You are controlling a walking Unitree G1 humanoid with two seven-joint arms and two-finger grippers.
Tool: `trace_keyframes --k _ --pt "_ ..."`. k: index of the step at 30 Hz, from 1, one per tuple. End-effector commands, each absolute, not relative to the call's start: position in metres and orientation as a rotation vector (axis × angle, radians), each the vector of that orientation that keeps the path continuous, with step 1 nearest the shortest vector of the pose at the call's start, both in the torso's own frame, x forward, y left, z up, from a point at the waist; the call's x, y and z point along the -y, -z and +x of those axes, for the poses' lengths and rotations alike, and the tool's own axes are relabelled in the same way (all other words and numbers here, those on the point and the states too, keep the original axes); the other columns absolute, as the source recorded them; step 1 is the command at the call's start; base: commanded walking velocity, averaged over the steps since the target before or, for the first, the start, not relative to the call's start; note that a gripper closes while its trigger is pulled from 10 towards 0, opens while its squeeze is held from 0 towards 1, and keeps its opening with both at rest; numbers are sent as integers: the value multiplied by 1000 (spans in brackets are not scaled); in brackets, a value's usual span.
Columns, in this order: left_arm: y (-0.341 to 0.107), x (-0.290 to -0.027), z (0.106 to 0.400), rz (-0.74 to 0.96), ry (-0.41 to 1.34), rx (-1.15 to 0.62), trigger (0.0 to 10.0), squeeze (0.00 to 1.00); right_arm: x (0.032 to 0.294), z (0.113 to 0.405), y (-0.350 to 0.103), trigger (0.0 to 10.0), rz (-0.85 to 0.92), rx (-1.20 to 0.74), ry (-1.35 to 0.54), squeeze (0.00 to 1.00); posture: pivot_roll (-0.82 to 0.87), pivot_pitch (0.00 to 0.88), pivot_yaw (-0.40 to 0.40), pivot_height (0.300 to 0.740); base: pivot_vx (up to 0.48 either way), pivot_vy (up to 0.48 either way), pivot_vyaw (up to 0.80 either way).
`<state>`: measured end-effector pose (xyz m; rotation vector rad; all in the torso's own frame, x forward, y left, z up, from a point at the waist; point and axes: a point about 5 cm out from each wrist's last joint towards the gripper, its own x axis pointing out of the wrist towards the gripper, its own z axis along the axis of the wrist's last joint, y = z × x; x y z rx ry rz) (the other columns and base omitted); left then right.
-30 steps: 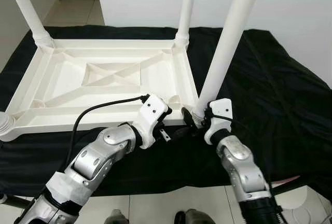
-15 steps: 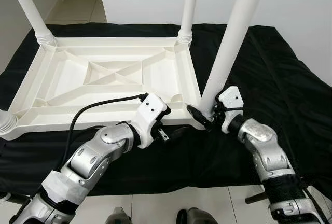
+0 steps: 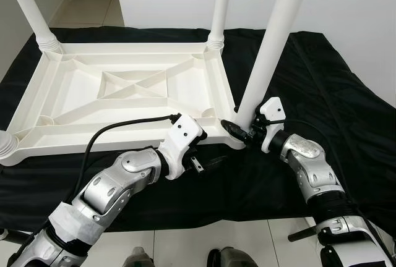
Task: Building children table
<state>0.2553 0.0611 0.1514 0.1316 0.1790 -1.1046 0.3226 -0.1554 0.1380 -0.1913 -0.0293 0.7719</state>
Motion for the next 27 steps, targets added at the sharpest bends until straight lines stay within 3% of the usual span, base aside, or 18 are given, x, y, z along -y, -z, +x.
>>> trace_keyframes --k 1,6,14,17,18,19,26,27 --pt "-150 -57 244 133 1344 -212 10000 0 154 321 -127 10000 -172 -19 -766 0 87 32 -30 740 0 0 0" --pt "-149 -55 245 133 1345 -212 10000 0 152 318 -122 10000 -165 -38 -712 0 76 30 -35 740 0 0 0" --pt "-148 -51 242 122 1350 -213 10000 0 141 313 -117 10000 -72 -65 -415 0 75 30 -52 740 0 0 0" --pt "-148 -51 242 122 1350 -213 10000 0 141 313 -117 10000 -72 -65 -415 0 75 30 -52 740 0 0 0" --pt "-148 -51 242 120 1345 -212 10000 0 132 309 -116 10000 -41 -67 -345 0 78 30 -55 740 0 0 0" --pt "-149 -52 242 116 1334 -209 10000 0 106 300 -117 10000 1 -51 -238 0 93 35 -66 740 0 0 0" --pt "-149 -53 240 112 1330 -211 10000 0 88 296 -124 10000 22 -17 -227 0 100 35 -59 740 0 0 0" --pt "-149 -53 241 114 1330 -213 10000 0 87 295 -126 10000 44 -4 -232 1000 107 39 -52 740 0 0 0"
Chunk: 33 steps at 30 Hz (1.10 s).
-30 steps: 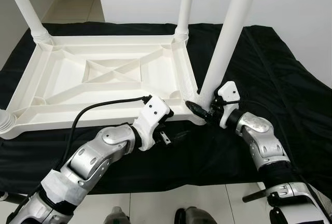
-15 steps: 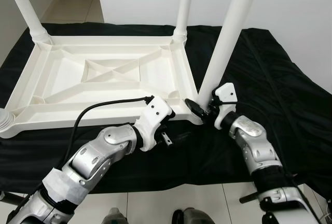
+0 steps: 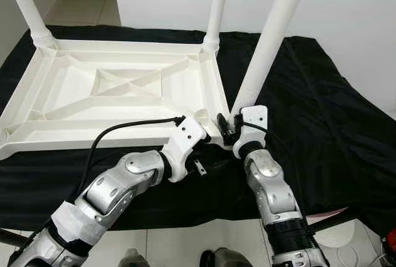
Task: Building children table
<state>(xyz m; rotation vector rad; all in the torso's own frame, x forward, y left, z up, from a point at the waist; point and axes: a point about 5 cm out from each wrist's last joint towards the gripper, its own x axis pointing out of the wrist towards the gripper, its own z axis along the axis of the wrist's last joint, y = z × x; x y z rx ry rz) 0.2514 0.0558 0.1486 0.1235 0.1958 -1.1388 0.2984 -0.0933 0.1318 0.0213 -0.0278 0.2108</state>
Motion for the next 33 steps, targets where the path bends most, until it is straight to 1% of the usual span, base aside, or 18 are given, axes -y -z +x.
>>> trace_keyframes --k 1,5,7,12,13,15,16,17,18,22,23,26,28,29,30,31,32,33 --pt "-149 -53 241 114 1330 -213 10000 0 87 295 -126 10000 44 -4 -232 1000 107 39 -52 740 0 0 0" --pt "-149 -54 241 117 1332 -215 10000 0 88 294 -130 10000 52 10 -231 1000 112 41 -49 740 0 0 0" --pt "-151 -57 242 123 1327 -216 10000 0 96 293 -138 10000 70 50 -241 1000 118 62 -47 740 0 0 0" --pt "-151 -58 242 121 1320 -219 10000 0 106 292 -143 10000 66 72 -269 1000 118 62 -47 740 0 0 0" --pt "-151 -59 242 119 1319 -221 10000 0 110 292 -144 10000 47 75 -286 0 121 71 -38 740 0 0 0" --pt "-151 -59 242 119 1319 -221 10000 0 110 292 -144 10000 47 75 -286 0 121 71 -38 740 0 0 0" --pt "-151 -60 241 118 1320 -225 10000 0 118 293 -146 10000 9 94 -347 0 123 72 -30 740 0 0 0" --pt "-151 -60 241 118 1320 -225 10000 0 118 293 -146 10000 9 94 -347 0 123 72 -30 740 0 0 0" --pt "-152 -61 240 113 1322 -222 10000 0 128 295 -148 10000 -21 100 -418 0 125 71 -28 740 0 0 0" --pt "-155 -62 242 108 1317 -211 10000 0 143 300 -149 10000 -81 105 -535 0 125 66 -18 740 0 0 0" --pt "-155 -62 242 108 1317 -211 10000 0 143 300 -149 10000 -81 105 -535 0 125 66 -18 740 0 0 0" --pt "-156 -61 244 115 1301 -200 10000 0 147 307 -145 10000 -129 86 -661 0 123 60 -9 740 0 0 0" --pt "-156 -61 244 115 1301 -200 10000 0 147 307 -145 10000 -129 86 -661 0 123 60 -9 740 0 0 0" --pt "-156 -61 245 117 1291 -191 10000 0 148 310 -142 7020 -130 63 -714 0 123 60 -9 740 0 0 0" --pt "-156 -61 245 117 1291 -191 10000 0 148 310 -142 7020 -130 63 -714 0 123 60 -9 740 0 0 0" --pt "-157 -61 247 121 1272 -177 10000 0 147 312 -140 3922 -141 50 -751 0 129 49 -11 740 0 0 0" --pt "-159 -61 249 116 1253 -172 10000 0 147 314 -137 0 -140 33 -776 0 130 41 -13 740 0 0 0" --pt "-159 -61 249 116 1253 -172 10000 0 147 314 -137 0 -140 33 -776 0 130 41 -13 740 0 0 0"
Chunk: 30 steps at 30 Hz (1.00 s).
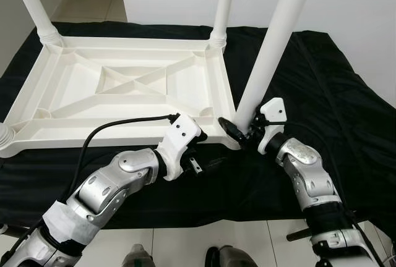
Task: Building children table
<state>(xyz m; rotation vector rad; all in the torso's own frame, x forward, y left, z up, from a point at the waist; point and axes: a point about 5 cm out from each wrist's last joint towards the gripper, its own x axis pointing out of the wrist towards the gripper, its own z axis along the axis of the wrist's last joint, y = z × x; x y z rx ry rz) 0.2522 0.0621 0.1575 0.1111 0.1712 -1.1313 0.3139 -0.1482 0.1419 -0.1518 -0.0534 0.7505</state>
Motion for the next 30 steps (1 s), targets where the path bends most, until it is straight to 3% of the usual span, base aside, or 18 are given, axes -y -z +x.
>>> trace_keyframes --k 1,10,11,18,23,30 --pt "-160 -61 251 111 1238 -169 10000 0 146 314 -136 0 -144 21 -798 0 130 41 -13 740 0 0 0" --pt "-162 -59 250 85 1213 -162 10000 0 149 311 -125 0 -141 -11 -865 0 127 18 -29 740 0 0 0" --pt "-161 -58 249 72 1213 -166 10000 0 147 308 -122 10000 -130 -18 -860 0 124 19 -31 740 0 0 0" --pt "-159 -58 254 38 1173 -173 10000 0 140 302 -119 10000 -112 -49 -808 0 117 18 -37 740 0 0 0" --pt "-159 -65 267 27 1069 -169 10000 0 116 287 -113 10000 -69 -54 -638 0 113 26 -41 740 0 0 0" --pt "-160 -67 269 39 1055 -167 10000 0 103 284 -117 10000 -16 -26 -423 0 111 31 -40 740 0 0 0"
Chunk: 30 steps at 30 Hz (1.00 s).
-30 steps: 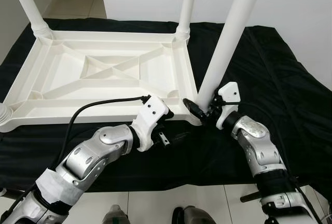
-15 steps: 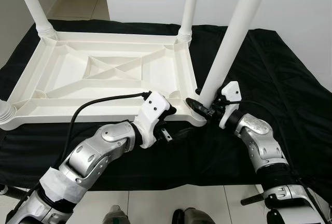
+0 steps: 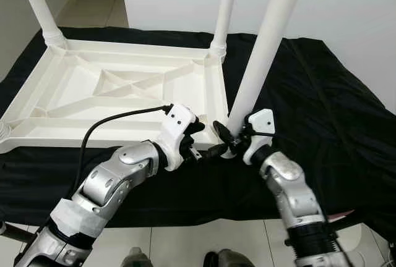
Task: Building children table
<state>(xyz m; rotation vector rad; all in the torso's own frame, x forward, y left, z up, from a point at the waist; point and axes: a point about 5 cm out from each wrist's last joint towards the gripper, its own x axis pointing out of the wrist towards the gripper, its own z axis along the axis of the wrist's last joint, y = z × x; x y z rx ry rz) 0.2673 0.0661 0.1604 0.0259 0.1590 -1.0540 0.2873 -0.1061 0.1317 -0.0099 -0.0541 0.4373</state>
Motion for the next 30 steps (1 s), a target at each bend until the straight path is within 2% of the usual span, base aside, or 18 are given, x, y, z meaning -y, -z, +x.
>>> trace_keyframes --k 1,5,6,14,16,17,19,25,30 --pt "-160 -67 269 39 1057 -167 10000 0 102 284 -118 10000 4 -32 -387 0 109 32 -39 740 0 0 0" --pt "-159 -68 268 53 1074 -172 10000 0 94 281 -120 10000 44 -31 -304 0 110 37 -39 740 0 0 0" --pt "-159 -69 267 56 1081 -172 10000 0 93 280 -121 10000 55 -23 -301 1000 110 42 -36 740 0 0 0" --pt "-158 -72 264 80 1107 -164 10000 0 101 276 -136 10000 85 49 -338 1000 111 50 -33 740 0 0 0" --pt "-159 -73 264 97 1097 -136 10000 0 102 273 -139 10000 43 62 -429 1000 111 59 -30 740 0 0 0" --pt "-160 -73 263 106 1103 -121 10000 0 104 271 -139 10000 17 65 -472 0 111 60 -28 740 0 0 0" --pt "-160 -73 263 106 1103 -121 10000 0 104 271 -139 10000 17 65 -472 0 111 60 -28 740 0 0 0" --pt "-163 -73 255 82 1195 -97 10000 0 120 273 -139 10000 -56 74 -674 0 93 70 -10 740 0 0 0" --pt "-163 -73 252 76 1222 -105 10000 0 123 276 -139 10000 -76 73 -721 0 89 72 -3 740 0 0 0"
